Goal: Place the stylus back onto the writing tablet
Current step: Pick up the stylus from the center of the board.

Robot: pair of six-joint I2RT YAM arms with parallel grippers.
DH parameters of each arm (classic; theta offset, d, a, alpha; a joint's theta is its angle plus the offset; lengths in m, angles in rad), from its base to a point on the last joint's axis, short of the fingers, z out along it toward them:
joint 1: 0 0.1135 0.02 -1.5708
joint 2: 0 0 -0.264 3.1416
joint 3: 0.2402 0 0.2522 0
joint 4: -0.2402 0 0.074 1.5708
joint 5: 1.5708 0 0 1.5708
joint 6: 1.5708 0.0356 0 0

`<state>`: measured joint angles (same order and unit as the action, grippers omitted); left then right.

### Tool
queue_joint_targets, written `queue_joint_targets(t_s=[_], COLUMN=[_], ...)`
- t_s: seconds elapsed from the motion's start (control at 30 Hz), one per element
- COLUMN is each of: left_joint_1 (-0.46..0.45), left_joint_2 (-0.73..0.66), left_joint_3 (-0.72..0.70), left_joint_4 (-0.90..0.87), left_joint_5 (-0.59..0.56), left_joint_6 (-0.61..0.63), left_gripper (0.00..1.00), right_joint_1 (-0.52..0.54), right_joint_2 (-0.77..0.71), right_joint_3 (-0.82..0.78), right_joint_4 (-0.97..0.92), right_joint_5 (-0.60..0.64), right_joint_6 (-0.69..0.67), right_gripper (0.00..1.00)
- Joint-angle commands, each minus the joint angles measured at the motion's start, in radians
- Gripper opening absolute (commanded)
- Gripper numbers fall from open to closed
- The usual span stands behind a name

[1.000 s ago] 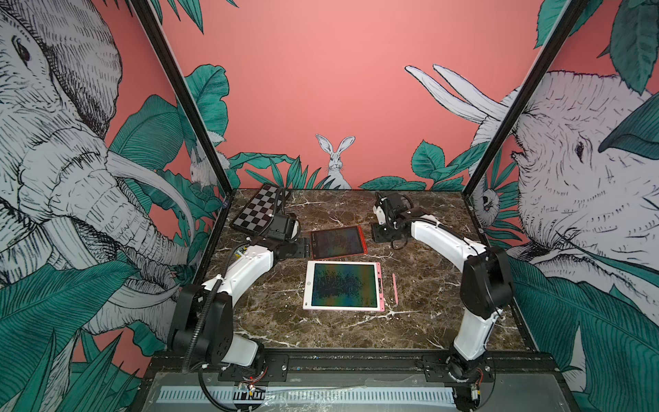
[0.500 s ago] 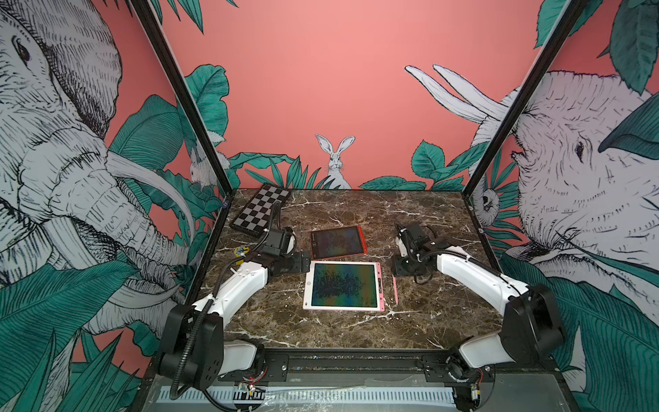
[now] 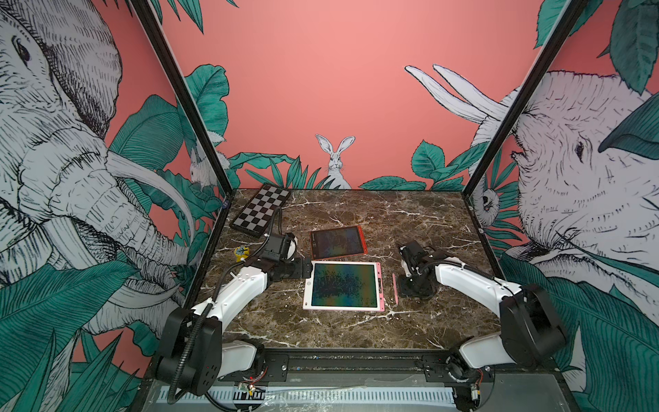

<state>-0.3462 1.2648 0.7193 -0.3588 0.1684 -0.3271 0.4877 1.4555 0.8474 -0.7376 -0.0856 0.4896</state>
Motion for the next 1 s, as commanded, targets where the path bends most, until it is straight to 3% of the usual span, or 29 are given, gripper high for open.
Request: queue_joint_targets(t_s=[0.0,0.43,0.97], left_joint_1=[-0.004,-0.005,-0.005], left_joint_2=[-0.040,-0.005,-0.002], left_joint_3=[-0.034,-0.045,-0.032], left_joint_4=[-0.027,-0.003,-0.017], left_joint_5=[0.001,0.000,-0.027], left_joint_6=[0.013,0.013,0.031], left_gripper=[0.99,0.97,0.97], right_joint_1=[0.012,0.052,0.061], right_joint_2=[0.024,0.179,0.289], right_joint_3=[0.006,0.111,0.105], right_joint_4=[0.019,0.033,0.084], right_joint_5=[-0.001,0.043,0.063], right_joint_6=[0.014,0.001,0.022], right_gripper=[0.48,0.41,0.22])
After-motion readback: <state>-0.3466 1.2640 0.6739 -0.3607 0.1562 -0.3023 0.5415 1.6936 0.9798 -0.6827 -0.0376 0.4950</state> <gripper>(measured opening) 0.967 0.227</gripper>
